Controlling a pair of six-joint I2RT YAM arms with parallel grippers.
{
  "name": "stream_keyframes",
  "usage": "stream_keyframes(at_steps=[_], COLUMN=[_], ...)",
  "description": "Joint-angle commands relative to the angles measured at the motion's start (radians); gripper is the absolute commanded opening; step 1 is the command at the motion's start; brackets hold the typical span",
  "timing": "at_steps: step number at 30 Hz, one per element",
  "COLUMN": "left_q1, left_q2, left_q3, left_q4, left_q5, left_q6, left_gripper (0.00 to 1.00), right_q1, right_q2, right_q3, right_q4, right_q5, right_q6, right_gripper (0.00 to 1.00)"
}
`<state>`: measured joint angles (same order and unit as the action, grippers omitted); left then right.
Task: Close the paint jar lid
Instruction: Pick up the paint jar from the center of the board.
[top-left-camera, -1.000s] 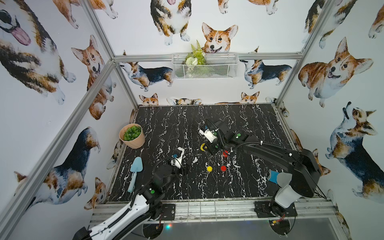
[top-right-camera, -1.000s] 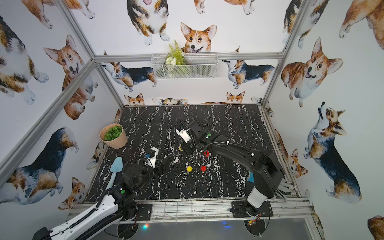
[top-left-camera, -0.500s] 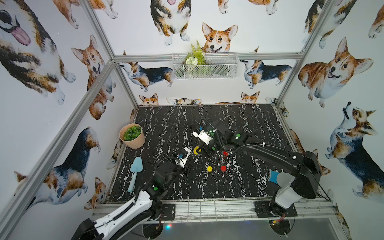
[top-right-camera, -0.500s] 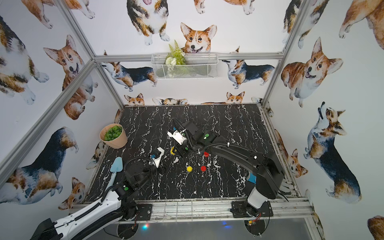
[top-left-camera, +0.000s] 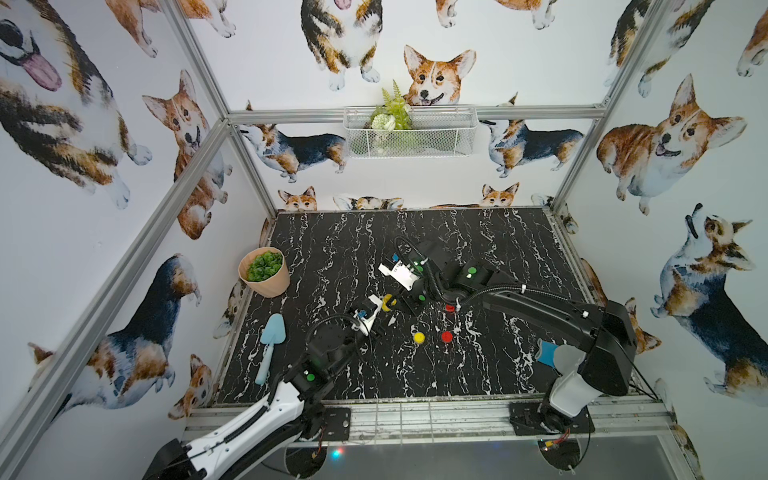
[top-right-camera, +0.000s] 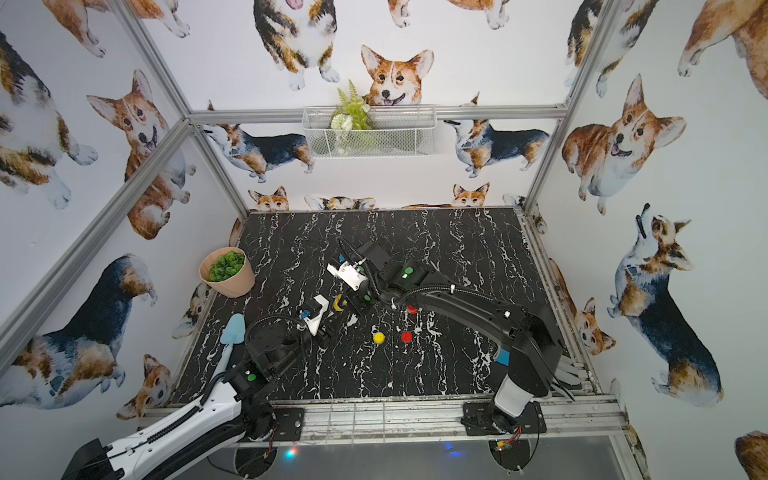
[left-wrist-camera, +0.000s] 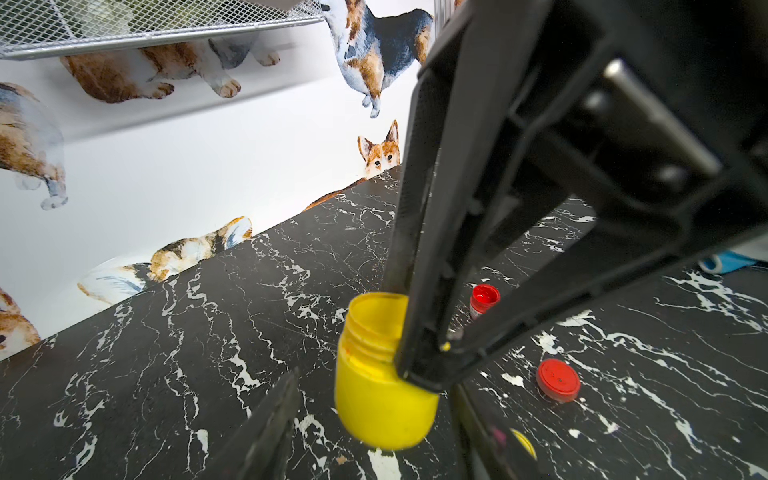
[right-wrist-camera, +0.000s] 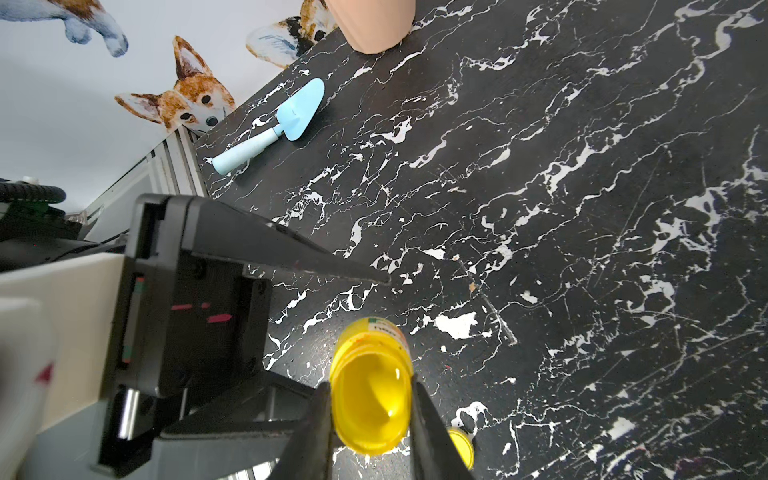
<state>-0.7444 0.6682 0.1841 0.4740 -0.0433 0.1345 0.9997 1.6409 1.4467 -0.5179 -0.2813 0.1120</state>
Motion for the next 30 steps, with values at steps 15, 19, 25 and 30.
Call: stream_keyframes(at_steps=[15,19,25,30], left_q1=[0.000,-0.001,0.000,-0.001], left_q2=[0.010,0.014,-0.004,-0.012], left_q3=[0.031,0.040,0.036,0.033], left_q4=[-0.011,-0.040,-0.045,-0.037], left_q5=[0.021,0.016,0.004,0.005], left_q6=[0.014,0.017,0.020,0.020], left_gripper=[0.47,0.50,0.49,0.47], right_q1=[0.012,0.013,0.013,0.013], right_q2=[-0.006,-0.020,-0.025,-0.026], right_q3=[0.020,0.021,0.023,0.024], right_q4=[-0.016,-0.021,-0.024,-0.028], right_q5=[0.019,0.027,0.028,0.027], right_q6=[0.001,0.000,-0.003,-0.005], right_gripper=[0.29,0.29,0.29,0.29])
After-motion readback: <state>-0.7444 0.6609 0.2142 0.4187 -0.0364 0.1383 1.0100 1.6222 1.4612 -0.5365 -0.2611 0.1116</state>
